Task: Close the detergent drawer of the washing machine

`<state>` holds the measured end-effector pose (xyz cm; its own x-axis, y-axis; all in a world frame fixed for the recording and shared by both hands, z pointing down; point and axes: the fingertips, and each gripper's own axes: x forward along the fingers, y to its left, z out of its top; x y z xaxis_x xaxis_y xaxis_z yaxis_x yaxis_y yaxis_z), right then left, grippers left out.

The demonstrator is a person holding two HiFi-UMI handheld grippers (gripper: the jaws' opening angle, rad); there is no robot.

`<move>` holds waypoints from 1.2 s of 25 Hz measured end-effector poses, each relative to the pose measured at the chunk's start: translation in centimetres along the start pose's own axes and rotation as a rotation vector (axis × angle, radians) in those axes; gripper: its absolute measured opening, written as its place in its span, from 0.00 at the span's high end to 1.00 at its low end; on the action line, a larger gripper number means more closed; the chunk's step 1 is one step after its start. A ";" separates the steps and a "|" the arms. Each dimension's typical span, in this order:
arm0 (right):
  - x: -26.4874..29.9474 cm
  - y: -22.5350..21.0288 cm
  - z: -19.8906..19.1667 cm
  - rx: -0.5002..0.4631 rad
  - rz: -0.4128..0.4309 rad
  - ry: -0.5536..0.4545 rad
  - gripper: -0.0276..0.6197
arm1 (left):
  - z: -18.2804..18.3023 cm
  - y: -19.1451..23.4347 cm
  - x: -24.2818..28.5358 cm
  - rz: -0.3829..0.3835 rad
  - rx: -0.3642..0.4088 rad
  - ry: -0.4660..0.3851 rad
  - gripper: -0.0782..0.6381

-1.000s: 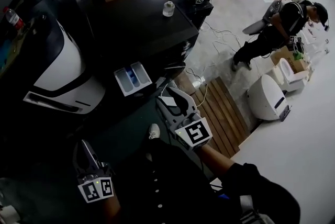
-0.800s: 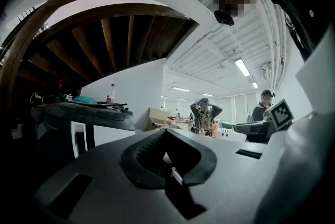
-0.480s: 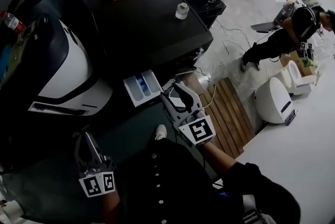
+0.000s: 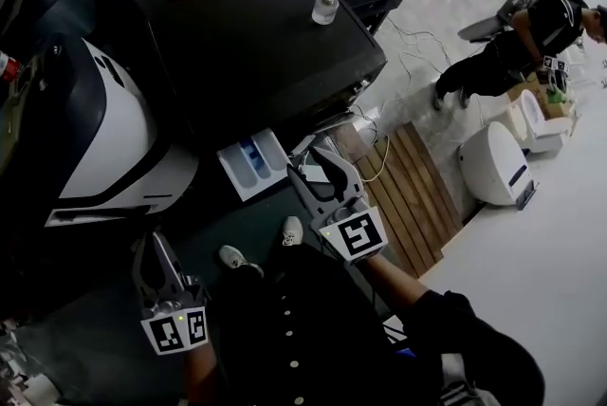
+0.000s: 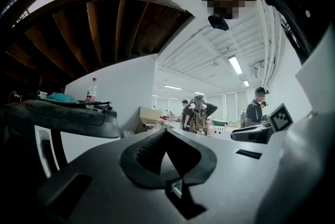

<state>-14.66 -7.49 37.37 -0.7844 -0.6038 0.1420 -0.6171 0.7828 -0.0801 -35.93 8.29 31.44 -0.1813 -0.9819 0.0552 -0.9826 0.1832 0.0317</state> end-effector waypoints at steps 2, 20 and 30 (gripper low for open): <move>0.1 0.0 -0.8 -0.009 -0.024 0.013 0.68 | -0.3 0.0 0.7 -0.034 0.003 0.005 0.88; -1.0 3.1 -14.4 -0.028 -0.185 0.252 0.68 | -3.8 0.5 3.5 -0.275 0.023 0.114 0.88; -1.1 3.9 -21.7 0.019 -0.219 0.346 0.68 | -6.2 0.0 3.2 -0.315 0.028 0.173 0.88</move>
<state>-14.80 -0.53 58.28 -0.5692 -0.6669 0.4809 -0.7704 0.6369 -0.0285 -36.21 5.45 37.83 0.1383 -0.9666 0.2157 -0.9902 -0.1313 0.0467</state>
